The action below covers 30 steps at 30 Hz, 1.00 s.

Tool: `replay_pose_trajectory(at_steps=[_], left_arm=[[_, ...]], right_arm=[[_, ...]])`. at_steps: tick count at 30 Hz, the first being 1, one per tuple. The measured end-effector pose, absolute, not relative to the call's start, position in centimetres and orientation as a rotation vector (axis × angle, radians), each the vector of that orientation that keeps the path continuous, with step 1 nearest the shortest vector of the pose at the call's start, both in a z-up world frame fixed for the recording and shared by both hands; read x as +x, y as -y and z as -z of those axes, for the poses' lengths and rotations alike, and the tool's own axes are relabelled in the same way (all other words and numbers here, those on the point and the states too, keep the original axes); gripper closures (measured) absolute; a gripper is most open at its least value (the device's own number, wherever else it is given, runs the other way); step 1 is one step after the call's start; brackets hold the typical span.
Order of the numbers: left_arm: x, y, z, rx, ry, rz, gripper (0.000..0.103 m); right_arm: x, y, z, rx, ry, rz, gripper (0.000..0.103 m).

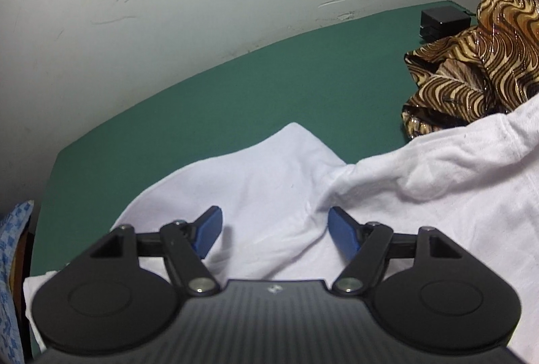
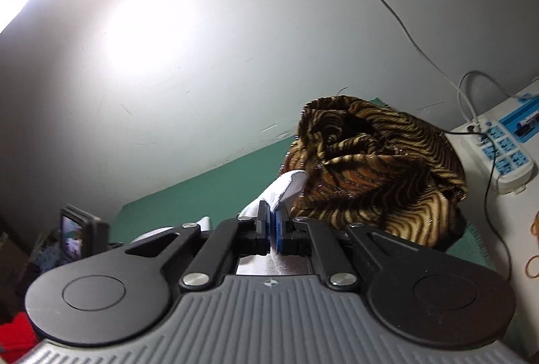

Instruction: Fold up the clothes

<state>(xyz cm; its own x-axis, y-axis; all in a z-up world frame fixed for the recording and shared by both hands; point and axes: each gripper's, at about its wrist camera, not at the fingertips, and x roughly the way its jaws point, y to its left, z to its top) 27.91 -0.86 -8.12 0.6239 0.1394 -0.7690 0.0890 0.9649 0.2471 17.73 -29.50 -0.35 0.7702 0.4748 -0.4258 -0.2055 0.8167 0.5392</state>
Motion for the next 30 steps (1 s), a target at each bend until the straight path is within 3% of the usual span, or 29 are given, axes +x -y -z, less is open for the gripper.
replay_pose_trajectory(at_steps=[11, 20, 30], left_arm=[[26.6, 0.6, 6.1, 0.221, -0.863, -0.005, 0.032], [21.6, -5.0, 4.4, 0.151, -0.86, -0.016, 0.031], [13.9, -12.7, 3.7, 0.11, -0.846, -0.155, 0.029]], right_arm=[[17.3, 27.2, 0.1, 0.643, -0.584, -0.489, 0.1], [17.1, 22.4, -0.1, 0.72, -0.618, -0.606, 0.1], [17.5, 11.1, 4.1, 0.682, -0.742, -0.607, 0.1]])
